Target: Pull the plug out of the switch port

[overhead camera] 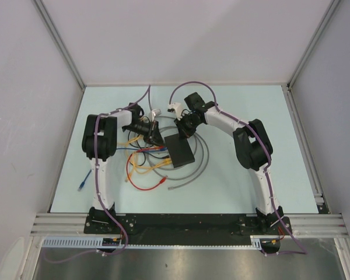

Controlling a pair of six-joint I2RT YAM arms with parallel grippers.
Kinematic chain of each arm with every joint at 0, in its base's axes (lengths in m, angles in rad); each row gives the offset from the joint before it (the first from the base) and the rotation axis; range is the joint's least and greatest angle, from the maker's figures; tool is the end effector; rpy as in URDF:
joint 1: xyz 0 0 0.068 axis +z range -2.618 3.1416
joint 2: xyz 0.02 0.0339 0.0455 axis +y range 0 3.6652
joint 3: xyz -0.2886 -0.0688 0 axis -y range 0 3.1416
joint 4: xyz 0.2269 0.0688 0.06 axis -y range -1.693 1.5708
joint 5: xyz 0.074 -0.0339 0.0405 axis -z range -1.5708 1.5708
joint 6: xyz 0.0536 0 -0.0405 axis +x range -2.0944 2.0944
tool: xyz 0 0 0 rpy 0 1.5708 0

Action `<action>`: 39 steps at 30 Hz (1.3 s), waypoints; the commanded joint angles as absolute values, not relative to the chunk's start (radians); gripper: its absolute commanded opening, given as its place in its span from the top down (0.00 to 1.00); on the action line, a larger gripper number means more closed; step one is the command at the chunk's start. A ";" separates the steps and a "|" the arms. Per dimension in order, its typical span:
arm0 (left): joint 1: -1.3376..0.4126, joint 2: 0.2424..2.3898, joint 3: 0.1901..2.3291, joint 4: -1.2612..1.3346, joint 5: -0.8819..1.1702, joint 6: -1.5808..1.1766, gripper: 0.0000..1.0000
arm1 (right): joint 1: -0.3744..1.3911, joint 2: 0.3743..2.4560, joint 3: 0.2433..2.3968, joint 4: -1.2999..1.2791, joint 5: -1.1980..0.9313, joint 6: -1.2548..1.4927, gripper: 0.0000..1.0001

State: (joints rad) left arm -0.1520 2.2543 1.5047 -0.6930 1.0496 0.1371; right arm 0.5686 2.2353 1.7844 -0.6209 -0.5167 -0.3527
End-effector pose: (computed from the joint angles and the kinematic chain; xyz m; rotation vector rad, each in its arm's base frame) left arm 0.4102 -0.1099 0.1267 0.4751 2.5859 -1.5223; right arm 0.3953 0.2840 0.1899 -1.3146 2.2546 0.7556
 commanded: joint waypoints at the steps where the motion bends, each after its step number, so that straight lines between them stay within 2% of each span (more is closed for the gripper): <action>1: -0.164 2.263 1.603 -0.698 1.013 0.185 1.00 | 0.575 2.313 1.721 -0.753 -0.373 -0.388 1.00; 8: -0.164 2.241 1.468 -0.725 1.017 0.253 1.00 | 0.581 2.316 1.724 -0.756 -0.365 -0.390 1.00; 17: -0.138 2.272 1.621 -0.791 1.017 0.270 1.00 | 0.583 2.321 1.726 -0.758 -0.364 -0.391 1.00; 25: -0.140 2.227 1.463 -0.759 1.023 0.301 1.00 | 0.581 2.319 1.727 -0.753 -0.354 -0.394 1.00; 33: -0.130 2.244 1.606 -0.802 1.008 0.304 1.00 | 0.581 2.326 1.733 -0.759 -0.354 -0.396 1.00; 39: -0.130 2.230 1.482 -0.802 0.999 0.356 1.00 | 0.580 2.321 1.730 -0.755 -0.351 -0.396 1.00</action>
